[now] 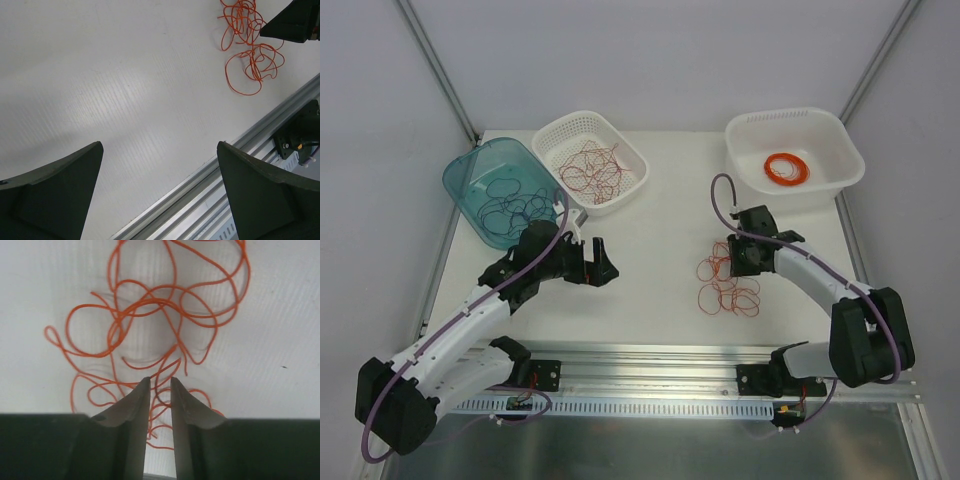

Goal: Untangle the cables

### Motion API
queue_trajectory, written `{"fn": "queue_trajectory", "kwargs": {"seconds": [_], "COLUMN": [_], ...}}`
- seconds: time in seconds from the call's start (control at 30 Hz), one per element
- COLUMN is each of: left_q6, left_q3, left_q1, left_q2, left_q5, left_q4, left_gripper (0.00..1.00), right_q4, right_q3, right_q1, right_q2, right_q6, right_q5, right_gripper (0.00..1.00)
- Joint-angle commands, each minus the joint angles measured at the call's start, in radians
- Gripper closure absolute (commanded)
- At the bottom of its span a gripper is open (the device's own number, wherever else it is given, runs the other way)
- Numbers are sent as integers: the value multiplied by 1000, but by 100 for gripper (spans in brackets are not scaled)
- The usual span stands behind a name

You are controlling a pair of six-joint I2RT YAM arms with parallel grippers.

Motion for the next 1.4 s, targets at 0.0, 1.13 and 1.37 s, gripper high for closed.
{"fn": "queue_trajectory", "kwargs": {"seconds": [0.0, 1.13, 1.37], "left_q6": [-10, 57, -41], "left_q3": [-6, 135, 203], "left_q1": [-11, -161, -295], "left_q2": [-13, 143, 300], "left_q5": [2, 65, 25], "left_q4": [0, 222, 421], "left_gripper": [1, 1, 2], "right_q4": [-19, -30, 27], "right_q3": [79, 766, 650], "right_q1": [50, 154, 179], "right_q2": [-25, -270, -295], "right_q6": [-11, 214, 289], "right_q5": [-51, -298, -269], "right_gripper": [76, 99, 99]}}
